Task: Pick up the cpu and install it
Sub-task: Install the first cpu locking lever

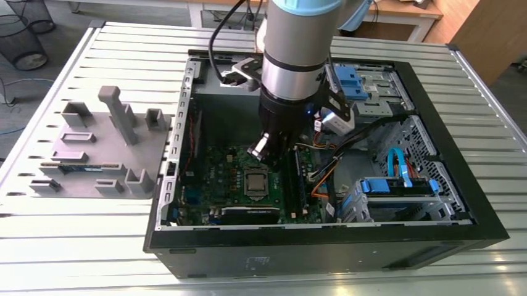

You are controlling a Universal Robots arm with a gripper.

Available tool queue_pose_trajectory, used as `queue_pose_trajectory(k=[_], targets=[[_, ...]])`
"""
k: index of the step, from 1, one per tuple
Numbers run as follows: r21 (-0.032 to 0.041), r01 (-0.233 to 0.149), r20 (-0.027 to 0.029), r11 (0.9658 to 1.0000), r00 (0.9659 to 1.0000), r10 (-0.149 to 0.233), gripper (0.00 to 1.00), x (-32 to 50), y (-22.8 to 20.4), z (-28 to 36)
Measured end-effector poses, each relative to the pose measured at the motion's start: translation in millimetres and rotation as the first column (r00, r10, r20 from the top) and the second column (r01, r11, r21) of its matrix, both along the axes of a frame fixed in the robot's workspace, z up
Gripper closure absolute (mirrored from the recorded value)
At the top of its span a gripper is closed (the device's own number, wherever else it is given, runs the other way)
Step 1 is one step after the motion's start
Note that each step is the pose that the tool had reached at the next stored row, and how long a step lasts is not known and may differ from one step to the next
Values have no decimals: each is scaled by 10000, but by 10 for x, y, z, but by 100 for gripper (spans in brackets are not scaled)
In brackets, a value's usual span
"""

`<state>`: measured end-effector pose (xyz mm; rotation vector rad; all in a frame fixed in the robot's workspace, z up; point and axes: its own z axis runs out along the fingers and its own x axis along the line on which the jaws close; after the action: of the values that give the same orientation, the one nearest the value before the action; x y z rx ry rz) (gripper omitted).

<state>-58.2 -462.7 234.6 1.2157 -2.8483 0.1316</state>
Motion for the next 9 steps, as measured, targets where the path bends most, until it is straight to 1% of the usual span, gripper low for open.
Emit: queue_pose_trajectory(k=[7,9], targets=[[-41,11,0,10000,10000,-11,89,0,0,-84],[-50,22,1,10000,10000,-22,89,-4,0,-99]])
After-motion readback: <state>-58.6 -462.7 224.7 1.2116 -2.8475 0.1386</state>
